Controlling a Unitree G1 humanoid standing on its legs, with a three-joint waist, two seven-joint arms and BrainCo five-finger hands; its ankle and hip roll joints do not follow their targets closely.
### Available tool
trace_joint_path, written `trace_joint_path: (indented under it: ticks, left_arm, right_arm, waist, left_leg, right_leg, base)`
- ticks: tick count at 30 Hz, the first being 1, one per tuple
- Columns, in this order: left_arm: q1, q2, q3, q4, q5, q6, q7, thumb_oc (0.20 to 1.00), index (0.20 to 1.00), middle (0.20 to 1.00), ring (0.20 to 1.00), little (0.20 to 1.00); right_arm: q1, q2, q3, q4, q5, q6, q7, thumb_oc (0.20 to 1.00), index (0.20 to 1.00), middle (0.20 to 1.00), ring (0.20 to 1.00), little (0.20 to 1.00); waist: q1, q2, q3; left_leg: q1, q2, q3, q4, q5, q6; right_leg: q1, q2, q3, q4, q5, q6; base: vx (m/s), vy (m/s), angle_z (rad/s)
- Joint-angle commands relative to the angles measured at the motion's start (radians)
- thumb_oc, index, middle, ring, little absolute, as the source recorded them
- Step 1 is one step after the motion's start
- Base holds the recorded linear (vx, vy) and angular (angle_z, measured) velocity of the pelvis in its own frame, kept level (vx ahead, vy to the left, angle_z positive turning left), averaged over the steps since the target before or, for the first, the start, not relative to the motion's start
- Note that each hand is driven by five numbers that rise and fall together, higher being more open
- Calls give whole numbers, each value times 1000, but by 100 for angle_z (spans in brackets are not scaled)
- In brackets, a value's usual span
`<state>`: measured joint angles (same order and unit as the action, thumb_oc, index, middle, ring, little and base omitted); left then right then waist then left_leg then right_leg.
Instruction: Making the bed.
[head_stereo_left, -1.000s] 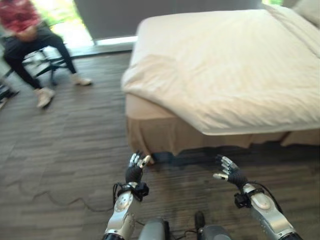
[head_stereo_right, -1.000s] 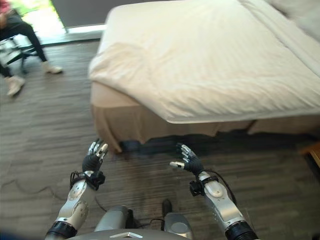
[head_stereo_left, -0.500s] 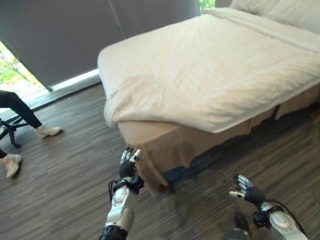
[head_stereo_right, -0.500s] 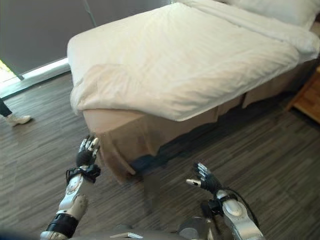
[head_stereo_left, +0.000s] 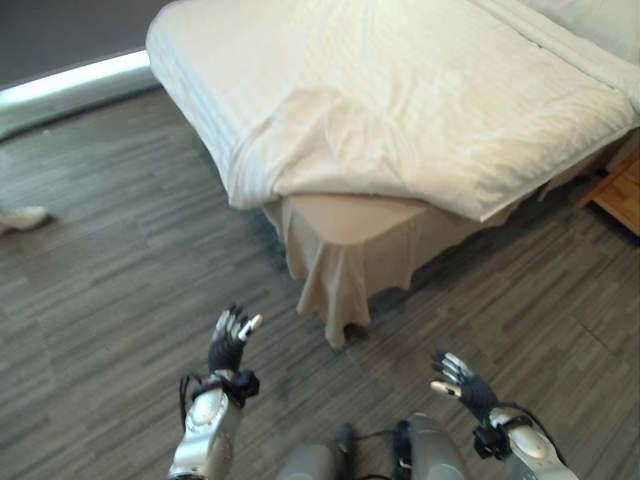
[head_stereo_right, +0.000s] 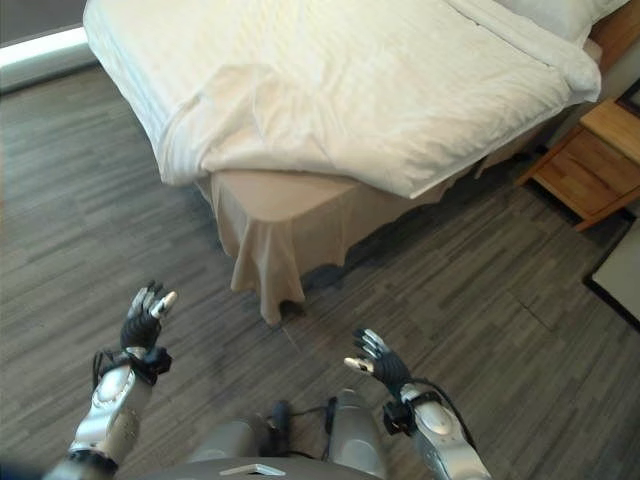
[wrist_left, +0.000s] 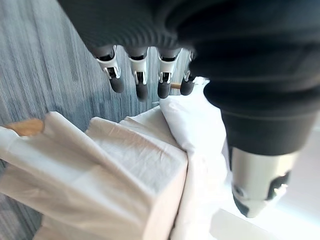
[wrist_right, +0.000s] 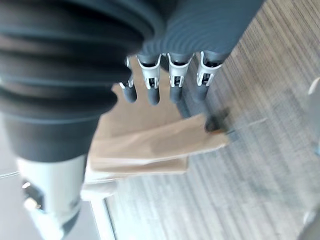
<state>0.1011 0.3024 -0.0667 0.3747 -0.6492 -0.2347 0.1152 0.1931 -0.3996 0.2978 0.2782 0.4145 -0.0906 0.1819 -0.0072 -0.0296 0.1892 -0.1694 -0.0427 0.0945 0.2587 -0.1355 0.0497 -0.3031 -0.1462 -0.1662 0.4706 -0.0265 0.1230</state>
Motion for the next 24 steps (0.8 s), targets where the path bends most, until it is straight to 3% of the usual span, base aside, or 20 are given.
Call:
trace_joint_path:
  ticks: [1,2,3,5,14,24]
  left_arm:
    - [-8,-4,4,-82,2,-37,-27,1000,1000,1000,1000,1000]
    - [5,-10,12,-89,1,-33,-33,1000,1000,1000,1000,1000]
    - [13,-12,19,-87,-1,-35,-38,1000,1000,1000,1000,1000]
    - [30,-17,47,-90,-17,-37,-32,1000,1000,1000,1000,1000]
    - [35,-35,30,-90,-23,-31,-48,1000,1000,1000,1000,1000]
    - [34,-42,-11,-100,-17,-14,-57,1000,1000,1000,1000,1000]
  right_arm:
    - [-16,-41,13,-50,25,-46,-8,1000,1000,1000,1000,1000]
    - [-23,-39,26,-49,18,-41,-4,1000,1000,1000,1000,1000]
    - [-31,-46,34,-49,15,-42,0,1000,1000,1000,1000,1000]
    - [-46,-67,53,-70,12,-45,12,1000,1000,1000,1000,1000]
    - [-26,-102,44,-80,-8,-42,34,1000,1000,1000,1000,1000]
    - [3,-111,15,-84,-27,-45,16,1000,1000,1000,1000,1000]
  waist:
    - [-16,28,-25]
    - [-3,16,-38]
    - [5,9,-43]
    - [27,-3,-60]
    - [17,0,-50]
    - [-11,42,-36]
  left_leg:
    - [208,78,-28,-340,141,-59]
    - [206,73,-5,-335,136,-64]
    - [205,73,5,-324,134,-68]
    - [203,77,18,-308,131,-74]
    - [211,81,9,-283,131,-84]
    - [210,76,10,-312,146,-90]
  right_leg:
    - [141,26,-120,-241,48,-20]
    - [191,33,-129,-337,45,-12]
    - [237,51,-96,-408,44,-14]
    - [279,69,-84,-467,43,-28]
    - [324,74,-84,-500,36,-38]
    - [309,69,-77,-502,34,-38]
  base:
    - [-1,-47,-58]
    - [10,-66,-69]
    - [25,-104,-99]
    - [57,-81,-49]
    - [17,-64,-5]
    - [2,-9,-1]
